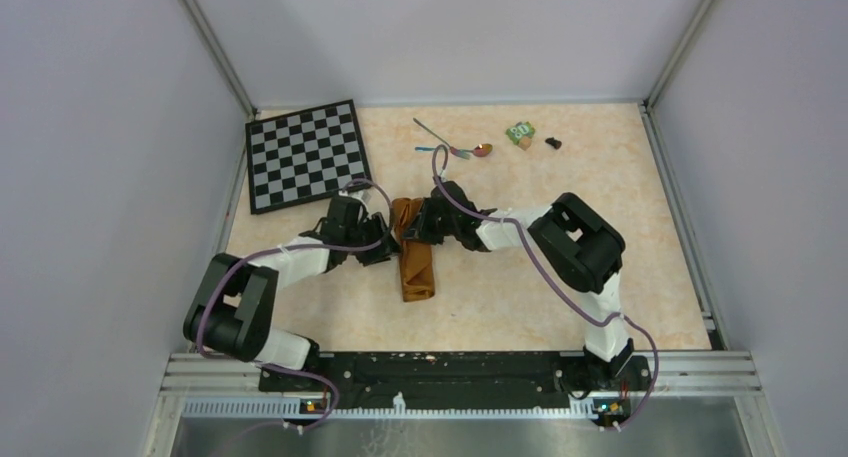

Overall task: Fold the napkin into a case and place the utensils inside
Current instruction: Fold the 2/3-rectangle-folded napkin at the center of the board.

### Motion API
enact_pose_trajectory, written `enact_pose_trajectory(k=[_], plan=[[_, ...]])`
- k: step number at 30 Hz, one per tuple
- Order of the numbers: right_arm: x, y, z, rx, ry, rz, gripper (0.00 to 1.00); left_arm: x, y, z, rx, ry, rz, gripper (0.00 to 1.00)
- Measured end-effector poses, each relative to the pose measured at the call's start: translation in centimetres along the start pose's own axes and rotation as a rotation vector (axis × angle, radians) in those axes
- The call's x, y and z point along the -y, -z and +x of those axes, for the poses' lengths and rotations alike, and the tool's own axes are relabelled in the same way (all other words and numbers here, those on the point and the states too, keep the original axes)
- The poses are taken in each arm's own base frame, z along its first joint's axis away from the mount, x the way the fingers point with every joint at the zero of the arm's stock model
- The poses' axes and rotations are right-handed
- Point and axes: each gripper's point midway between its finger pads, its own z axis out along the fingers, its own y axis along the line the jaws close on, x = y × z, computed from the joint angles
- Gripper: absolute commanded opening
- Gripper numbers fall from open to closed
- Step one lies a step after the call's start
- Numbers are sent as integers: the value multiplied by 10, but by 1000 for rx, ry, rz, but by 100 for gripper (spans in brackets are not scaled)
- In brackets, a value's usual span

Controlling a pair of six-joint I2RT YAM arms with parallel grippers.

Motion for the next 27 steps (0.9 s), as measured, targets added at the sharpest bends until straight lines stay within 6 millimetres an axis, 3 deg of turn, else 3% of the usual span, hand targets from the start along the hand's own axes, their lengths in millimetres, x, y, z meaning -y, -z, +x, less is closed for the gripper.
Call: enact_pose_trajectory(k=[3, 6, 10, 13, 18, 19, 24, 27], plan=[[0, 0, 0, 0, 2, 0, 0, 0, 11, 2, 11, 2, 7, 69], [0, 0, 0, 1, 3, -1, 0, 5, 20, 5, 16, 6, 44, 72], [0, 0, 0, 3, 4, -7, 0, 13, 21, 10, -9, 5, 90, 64], [0, 0, 1, -1, 4, -7, 0, 9, 14, 18, -42, 14, 78, 61], [-3, 1, 3, -12, 5, -23, 0, 9, 7, 22, -60, 28, 88, 40], [-4, 1, 3, -17, 6, -25, 2, 9, 4, 23, -65, 33, 95, 36], [-4, 4, 13, -69, 21, -37, 38, 8, -1, 28, -64, 65, 113, 25], [-6, 12, 17, -109, 39, -63, 48, 6, -1, 29, -53, 77, 117, 22]])
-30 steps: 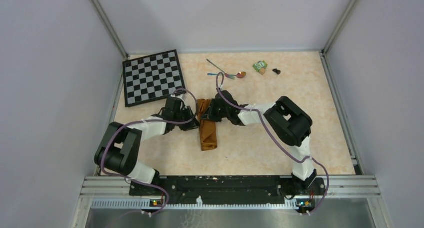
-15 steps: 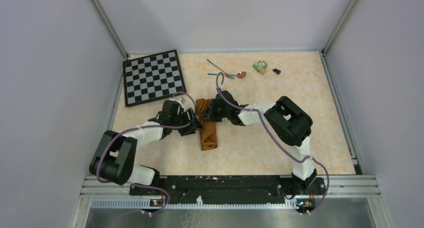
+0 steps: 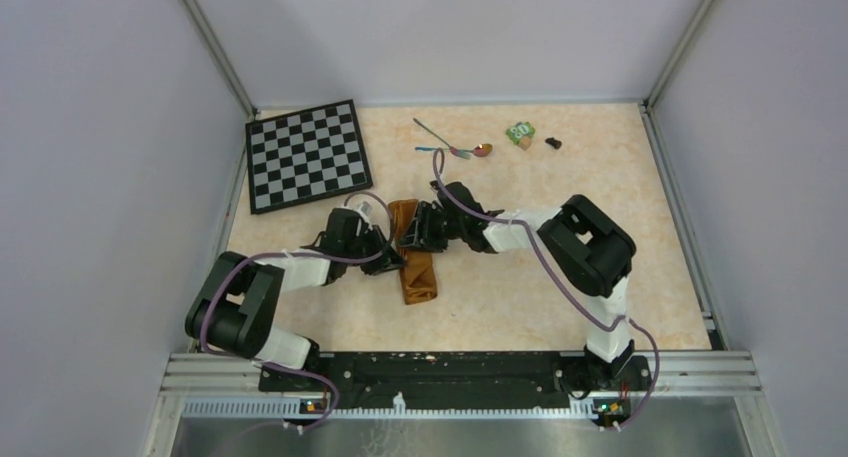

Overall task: Fold the napkin into a case and place the utensils inside
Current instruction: Fold the 2/3-rectangle-folded napkin at the center of the board, then smooth out the smaller rectangle-folded napkin at the center of the board.

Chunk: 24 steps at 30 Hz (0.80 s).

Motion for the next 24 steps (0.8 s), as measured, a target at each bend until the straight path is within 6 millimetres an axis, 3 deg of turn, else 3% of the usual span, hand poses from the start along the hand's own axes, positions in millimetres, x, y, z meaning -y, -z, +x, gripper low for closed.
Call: enact_pose_trajectory(k=[6, 9, 12, 16, 18, 21, 24], plan=[[-2, 53, 13, -79, 59, -76, 45, 2, 0, 8, 6, 42, 43, 18], [-4, 66, 19, -119, 89, -124, 43, 9, -3, 20, -9, 68, 71, 18], [5, 75, 37, -171, 102, -143, 38, 22, -8, 40, -40, 69, 79, 20], [28, 90, 69, -257, 107, -117, 31, 41, -14, 73, -91, 52, 85, 31], [37, 98, 81, -287, 118, -102, 31, 46, -12, 79, -97, 51, 85, 43], [46, 111, 94, -312, 149, -84, 31, 47, -3, 75, -66, 59, 63, 62], [47, 123, 100, -327, 191, -93, 32, 52, 12, 65, -22, 43, 61, 66]])
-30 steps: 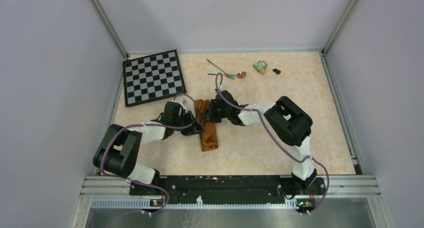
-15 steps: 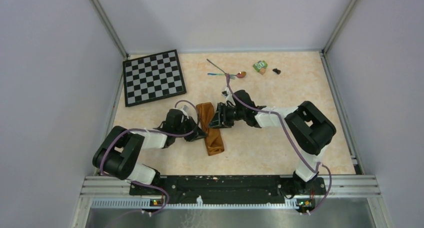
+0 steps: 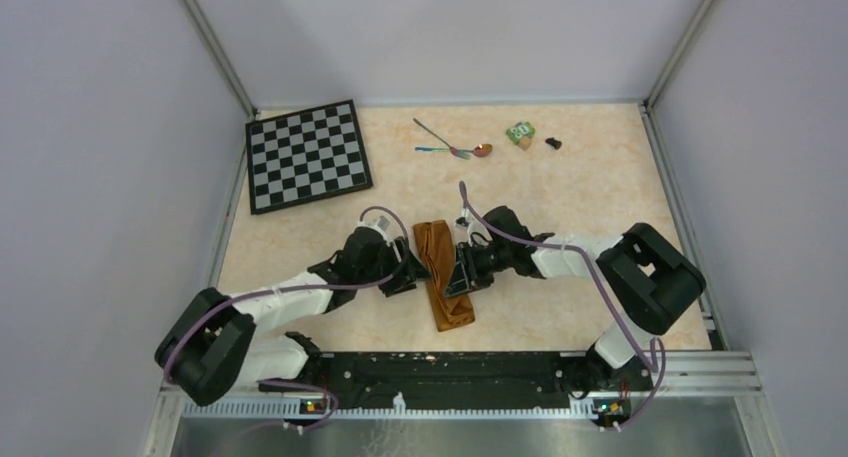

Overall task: Fold the napkin into a case and place the utensils inside
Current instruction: Smooth out the smaller rectangle-folded napkin at the center of the board.

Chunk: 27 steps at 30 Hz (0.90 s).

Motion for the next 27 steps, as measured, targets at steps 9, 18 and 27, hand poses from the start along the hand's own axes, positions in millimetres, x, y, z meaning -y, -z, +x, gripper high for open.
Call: enact_pose_trajectory(k=[9, 18, 27], plan=[[-3, 4, 7, -14, 29, -24, 29, 69, 9, -73, 104, -120, 76, 26], [-10, 3, 9, 40, -49, -74, 20, 62, -51, -89, -3, -113, 49, 8], [-17, -23, 22, 25, -79, -88, 19, 4, -74, -101, -34, -45, -80, 6]])
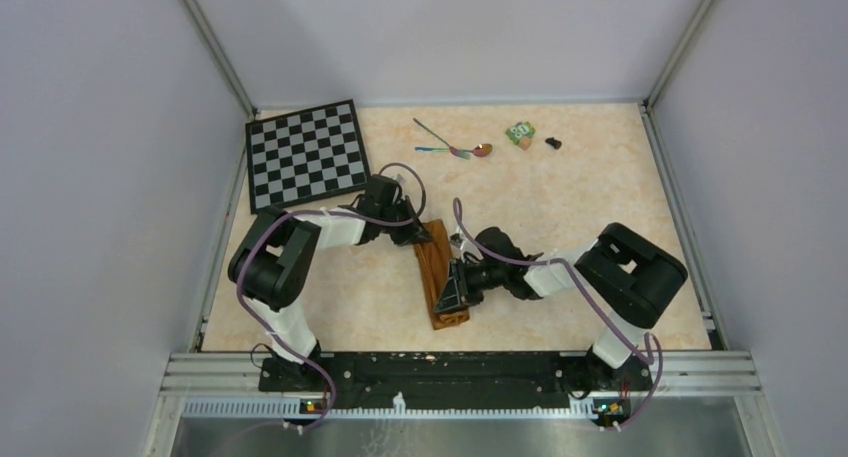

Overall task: Fold the napkin into a case and place the utensils inside
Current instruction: Smooth out the smaller rectangle-folded napkin at the center of the board, then pick up the top corner of the smaller rectangle folded napkin from the center of the board.

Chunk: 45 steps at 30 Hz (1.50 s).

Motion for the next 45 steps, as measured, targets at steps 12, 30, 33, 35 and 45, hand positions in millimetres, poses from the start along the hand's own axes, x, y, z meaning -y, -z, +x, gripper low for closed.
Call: enact_pose_trajectory(k=[12, 30, 33, 35, 45], plan=[[-8, 14, 3, 24, 87, 76, 31, 3, -3, -9, -6, -66, 2, 9], [35, 39, 7, 57, 227, 316, 35, 83, 102, -40, 178, -243, 132, 63], [32, 51, 0, 56, 290, 370, 49, 83, 132, -43, 263, -263, 122, 70], [19, 57, -13, 80, 349, 371, 57, 71, 148, -39, 307, -258, 87, 75], [-30, 28, -124, 338, 561, 349, 64, 5, 193, -18, 457, -185, -107, 80]])
